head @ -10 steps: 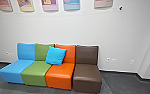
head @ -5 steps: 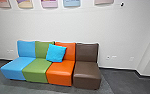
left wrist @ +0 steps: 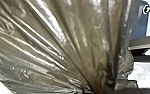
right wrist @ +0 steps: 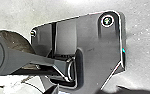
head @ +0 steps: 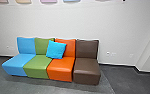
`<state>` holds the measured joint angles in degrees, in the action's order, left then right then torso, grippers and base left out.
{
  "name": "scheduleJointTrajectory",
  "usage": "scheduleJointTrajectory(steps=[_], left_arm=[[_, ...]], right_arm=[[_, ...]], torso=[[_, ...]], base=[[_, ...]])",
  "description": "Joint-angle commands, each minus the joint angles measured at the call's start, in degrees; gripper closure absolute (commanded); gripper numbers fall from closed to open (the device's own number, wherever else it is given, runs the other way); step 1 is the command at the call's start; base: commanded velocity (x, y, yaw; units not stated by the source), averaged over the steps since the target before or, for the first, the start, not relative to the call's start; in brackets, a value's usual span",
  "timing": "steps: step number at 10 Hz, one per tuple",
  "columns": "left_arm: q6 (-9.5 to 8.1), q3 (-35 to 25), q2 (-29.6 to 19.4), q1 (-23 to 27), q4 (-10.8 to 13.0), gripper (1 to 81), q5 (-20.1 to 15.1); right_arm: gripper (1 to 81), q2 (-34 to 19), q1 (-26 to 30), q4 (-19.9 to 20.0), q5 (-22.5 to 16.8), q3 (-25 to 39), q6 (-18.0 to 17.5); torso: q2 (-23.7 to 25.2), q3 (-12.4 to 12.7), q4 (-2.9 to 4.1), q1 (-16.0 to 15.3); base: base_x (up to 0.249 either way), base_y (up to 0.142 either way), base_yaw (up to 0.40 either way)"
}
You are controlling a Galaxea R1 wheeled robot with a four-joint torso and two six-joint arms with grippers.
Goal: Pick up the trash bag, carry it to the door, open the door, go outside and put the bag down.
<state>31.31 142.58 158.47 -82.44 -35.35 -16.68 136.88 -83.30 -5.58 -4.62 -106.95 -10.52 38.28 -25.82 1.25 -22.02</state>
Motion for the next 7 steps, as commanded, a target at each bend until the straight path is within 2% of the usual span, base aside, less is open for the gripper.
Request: scheduleJointTrajectory(steps=[1,2,4,5,7], left_arm=[[1.65,-0.11,0.54,0.66,-0.42,81.1,-4.59],[2.08,-0.11,1.15,0.66,-0.42,81.1,-4.59],[2.70,-0.11,2.21,0.40,-0.42,81.1,-4.59],[2.97,-0.11,2.38,0.39,-0.42,81.1,-4.59],[3.06,-0.11,2.91,0.39,-0.34,81.1,-4.50]], right_arm=[[1.0,1.41,0.37,-0.83,-4.61,-5.01,0.59],[1.0,3.06,0.01,-1.10,-4.61,-6.93,0.59],[1.0,6.22,-0.86,-1.71,-4.17,-10.70,0.59],[1.0,7.38,-1.13,-1.71,-3.99,-12.03,0.59],[1.0,9.13,-1.74,-1.80,-3.64,-13.62,0.59]], torso=[[-5.60,5.65,0.00,3.63],[-7.02,6.18,0.00,4.48],[-10.10,3.45,0.00,6.47],[-11.39,4.81,0.00,7.30],[-14.36,5.62,0.00,9.18]], base=[[0.000,0.000,0.000],[0.000,0.000,0.000],[0.000,0.000,0.000],[0.000,0.000,0.000],[0.000,0.000,0.000]])
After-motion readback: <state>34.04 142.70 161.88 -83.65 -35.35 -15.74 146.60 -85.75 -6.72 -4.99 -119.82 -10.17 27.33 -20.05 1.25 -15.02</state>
